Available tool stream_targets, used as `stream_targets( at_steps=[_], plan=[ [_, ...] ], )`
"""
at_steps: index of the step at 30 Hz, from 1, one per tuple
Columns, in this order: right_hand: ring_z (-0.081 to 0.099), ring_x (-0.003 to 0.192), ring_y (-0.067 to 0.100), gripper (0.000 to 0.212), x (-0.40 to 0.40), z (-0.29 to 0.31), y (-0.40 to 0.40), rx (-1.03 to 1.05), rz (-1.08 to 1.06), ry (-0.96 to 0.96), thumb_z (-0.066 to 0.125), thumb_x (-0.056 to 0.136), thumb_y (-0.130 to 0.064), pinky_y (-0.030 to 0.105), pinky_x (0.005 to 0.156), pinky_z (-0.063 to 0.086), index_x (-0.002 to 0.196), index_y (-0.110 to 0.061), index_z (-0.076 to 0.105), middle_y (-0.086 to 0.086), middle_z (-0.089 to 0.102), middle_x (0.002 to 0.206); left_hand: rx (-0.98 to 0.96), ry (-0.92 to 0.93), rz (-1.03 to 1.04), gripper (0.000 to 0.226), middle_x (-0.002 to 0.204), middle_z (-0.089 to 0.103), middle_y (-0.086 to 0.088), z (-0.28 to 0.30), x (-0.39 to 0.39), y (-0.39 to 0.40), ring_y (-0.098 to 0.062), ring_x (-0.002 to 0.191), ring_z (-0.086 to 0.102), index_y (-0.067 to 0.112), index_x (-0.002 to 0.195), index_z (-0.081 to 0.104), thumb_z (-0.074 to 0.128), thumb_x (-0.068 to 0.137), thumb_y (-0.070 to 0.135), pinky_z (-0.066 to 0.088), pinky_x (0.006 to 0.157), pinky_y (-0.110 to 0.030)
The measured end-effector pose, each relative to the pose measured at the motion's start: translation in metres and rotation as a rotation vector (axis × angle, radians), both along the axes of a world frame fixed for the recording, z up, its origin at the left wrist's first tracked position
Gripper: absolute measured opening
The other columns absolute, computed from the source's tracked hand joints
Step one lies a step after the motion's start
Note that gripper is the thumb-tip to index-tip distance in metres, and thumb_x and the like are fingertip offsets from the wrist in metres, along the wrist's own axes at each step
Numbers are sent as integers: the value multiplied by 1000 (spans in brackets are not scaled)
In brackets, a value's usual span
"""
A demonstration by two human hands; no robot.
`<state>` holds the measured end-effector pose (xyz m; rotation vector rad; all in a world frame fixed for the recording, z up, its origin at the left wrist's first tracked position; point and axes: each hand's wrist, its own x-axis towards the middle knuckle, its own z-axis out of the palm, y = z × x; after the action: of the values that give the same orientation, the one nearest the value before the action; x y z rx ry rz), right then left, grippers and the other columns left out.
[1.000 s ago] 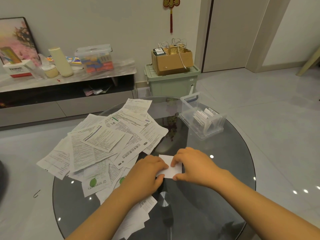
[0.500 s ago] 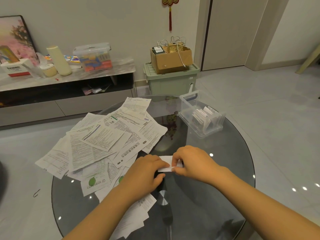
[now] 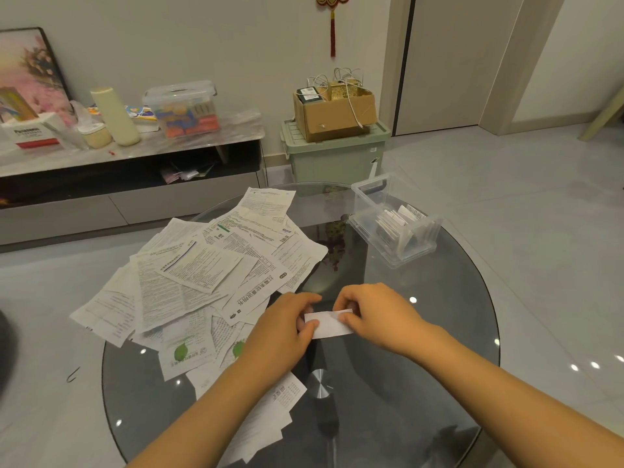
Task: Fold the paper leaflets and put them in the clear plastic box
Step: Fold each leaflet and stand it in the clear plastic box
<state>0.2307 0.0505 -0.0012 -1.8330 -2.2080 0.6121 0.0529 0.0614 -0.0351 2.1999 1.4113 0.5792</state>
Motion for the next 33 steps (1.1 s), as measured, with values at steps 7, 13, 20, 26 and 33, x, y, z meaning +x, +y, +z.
stream_targets(
  at_steps=[7, 13, 20, 26, 33],
  plan=[
    [52, 103, 20, 31, -4, -8, 1, 26, -37, -27, 58, 86, -17, 30, 80, 45, 116, -27, 56, 0, 52, 110, 60, 94, -25, 15, 100, 45, 11, 2, 3, -3, -6, 89, 46, 24, 103, 61, 59, 89, 18, 42, 77, -21],
    [61, 83, 16, 22, 0, -3, -4, -111, -30, 63, 66, 79, -14, 31, 73, 52, 97, -26, 64, -5, 61, 83, 94, 140, -116, 26, 108, 54, 10, 1, -1, -6, -7, 104, 45, 21, 112, 65, 54, 90, 30, 37, 88, -18],
    [56, 82, 12, 22, 0, 0, -9, -122, 26, 37, 72, 78, -21, 25, 73, 47, 100, -23, 66, -11, 50, 81, 23, 251, -272, 55, 127, 42, 17, 4, -3, -6, -1, 119, 34, 29, 129, 53, 62, 80, 53, 26, 105, -23],
    [49, 104, 15, 36, -2, 1, -13, -12, 144, -137, 69, 79, -41, 29, 82, 42, 107, -20, 62, -3, 54, 107, -4, 192, -251, 32, 107, 45, 17, 11, -5, -1, 0, 95, 45, 25, 125, 59, 55, 93, 24, 39, 85, -15],
    [50, 106, 16, 36, -3, 4, -15, 117, 189, -233, 58, 85, -45, 28, 85, 38, 113, -23, 61, -4, 59, 112, 164, 217, -316, 39, 92, 64, 8, 10, -6, 1, -14, 86, 57, 22, 95, 73, 39, 88, 41, 47, 78, -33]
  ],
)
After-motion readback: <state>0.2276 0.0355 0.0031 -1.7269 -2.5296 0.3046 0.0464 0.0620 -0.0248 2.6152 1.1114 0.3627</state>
